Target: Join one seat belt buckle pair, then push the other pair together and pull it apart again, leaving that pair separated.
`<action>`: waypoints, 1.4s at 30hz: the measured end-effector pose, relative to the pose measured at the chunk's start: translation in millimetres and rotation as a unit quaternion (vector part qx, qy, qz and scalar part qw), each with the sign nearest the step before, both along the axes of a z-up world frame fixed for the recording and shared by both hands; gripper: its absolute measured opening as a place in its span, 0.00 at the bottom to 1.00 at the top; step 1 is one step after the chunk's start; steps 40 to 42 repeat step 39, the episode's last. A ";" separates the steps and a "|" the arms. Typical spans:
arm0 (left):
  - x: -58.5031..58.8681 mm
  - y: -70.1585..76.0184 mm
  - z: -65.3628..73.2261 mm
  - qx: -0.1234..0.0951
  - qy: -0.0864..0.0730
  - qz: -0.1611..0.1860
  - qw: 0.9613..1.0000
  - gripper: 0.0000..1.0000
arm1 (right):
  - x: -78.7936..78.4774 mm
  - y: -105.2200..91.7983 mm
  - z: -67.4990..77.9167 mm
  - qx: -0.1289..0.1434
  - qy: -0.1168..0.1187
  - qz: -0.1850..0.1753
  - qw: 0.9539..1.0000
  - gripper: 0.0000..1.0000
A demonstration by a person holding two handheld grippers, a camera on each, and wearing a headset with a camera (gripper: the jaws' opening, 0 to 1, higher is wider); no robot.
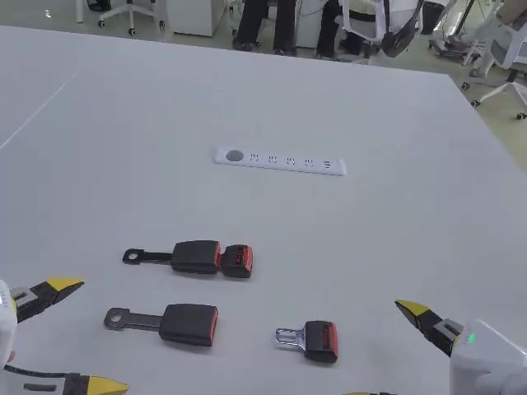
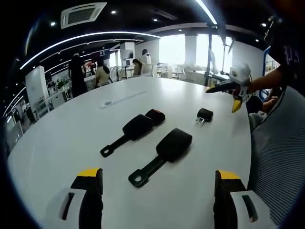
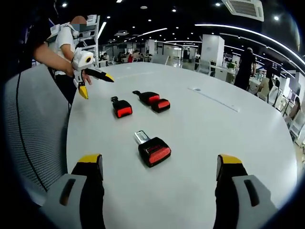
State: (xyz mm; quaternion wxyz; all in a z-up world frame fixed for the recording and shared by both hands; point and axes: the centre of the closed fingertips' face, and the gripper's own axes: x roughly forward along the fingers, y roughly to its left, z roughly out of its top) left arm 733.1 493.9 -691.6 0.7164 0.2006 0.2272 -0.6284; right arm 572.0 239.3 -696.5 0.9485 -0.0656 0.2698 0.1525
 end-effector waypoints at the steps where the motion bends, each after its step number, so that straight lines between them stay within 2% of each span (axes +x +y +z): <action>1: -0.7 0.8 -0.7 0.000 0.000 0.001 1.000 1.00 | -0.3 0.4 -0.6 0.001 0.001 0.000 1.000 1.00; 4: -1.6 2.9 -1.2 0.004 -0.004 -0.001 1.000 1.00 | -2.1 1.8 -3.1 0.007 0.001 -0.004 1.000 1.00; 8: 0.0 3.8 0.3 -0.003 -0.005 0.005 1.000 1.00 | -5.0 3.7 -5.7 0.007 0.006 -0.004 1.000 0.99; 13: 1.0 2.8 3.4 -0.013 -0.006 0.009 1.000 1.00 | -6.2 1.7 -2.9 0.005 0.004 -0.008 1.000 0.99; 16: 0.9 3.0 3.6 -0.012 -0.007 0.010 1.000 1.00 | -5.1 -2.8 0.0 0.014 0.001 -0.021 1.000 0.99; 22: 0.7 3.7 4.5 -0.013 -0.009 0.010 1.000 1.00 | -4.5 -6.2 1.2 0.008 -0.004 -0.029 1.000 0.99; 30: -0.6 3.8 5.8 -0.013 -0.017 0.007 1.000 1.00 | -5.8 -4.2 -0.1 0.008 0.000 -0.026 1.000 0.99; 42: -3.1 2.7 5.9 -0.014 -0.015 0.002 1.000 1.00 | -6.6 -3.6 -0.6 0.005 0.001 -0.024 1.000 0.99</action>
